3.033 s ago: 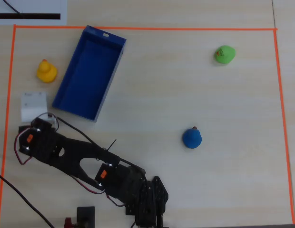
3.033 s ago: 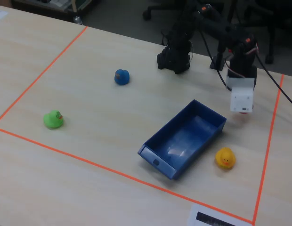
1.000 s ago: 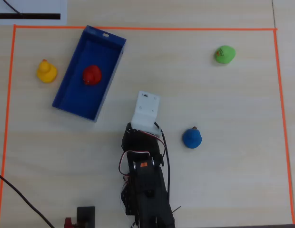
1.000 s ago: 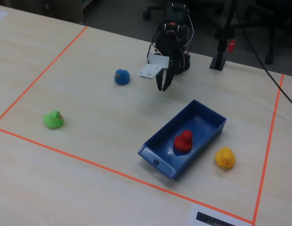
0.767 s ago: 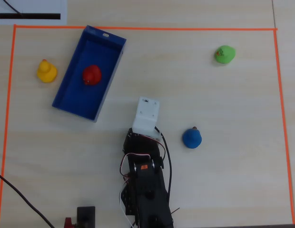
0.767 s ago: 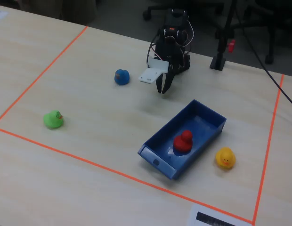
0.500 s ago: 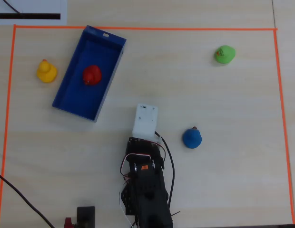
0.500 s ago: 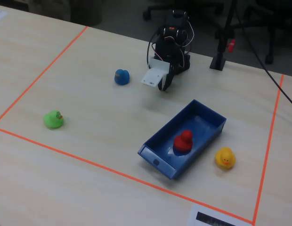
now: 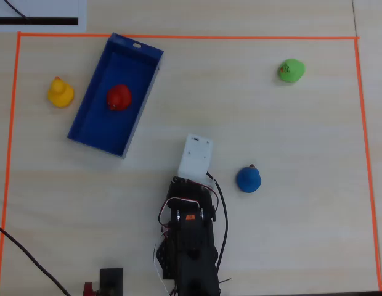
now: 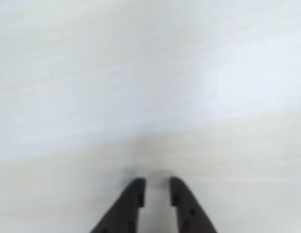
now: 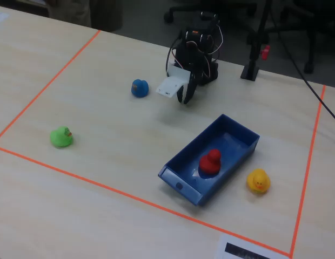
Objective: Grasp red duck and put it into box.
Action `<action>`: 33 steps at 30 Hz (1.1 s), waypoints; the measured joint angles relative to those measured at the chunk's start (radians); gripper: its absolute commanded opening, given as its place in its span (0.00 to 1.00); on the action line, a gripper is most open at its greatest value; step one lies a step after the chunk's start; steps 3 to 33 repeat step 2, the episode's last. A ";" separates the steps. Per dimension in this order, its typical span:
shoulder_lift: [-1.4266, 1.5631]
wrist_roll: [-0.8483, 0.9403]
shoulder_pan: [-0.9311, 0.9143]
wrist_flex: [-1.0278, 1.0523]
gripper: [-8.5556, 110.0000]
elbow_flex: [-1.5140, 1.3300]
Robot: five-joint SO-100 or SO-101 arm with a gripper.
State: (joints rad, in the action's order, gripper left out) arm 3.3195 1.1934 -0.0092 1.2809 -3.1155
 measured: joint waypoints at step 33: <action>0.000 0.000 0.000 0.000 0.10 0.000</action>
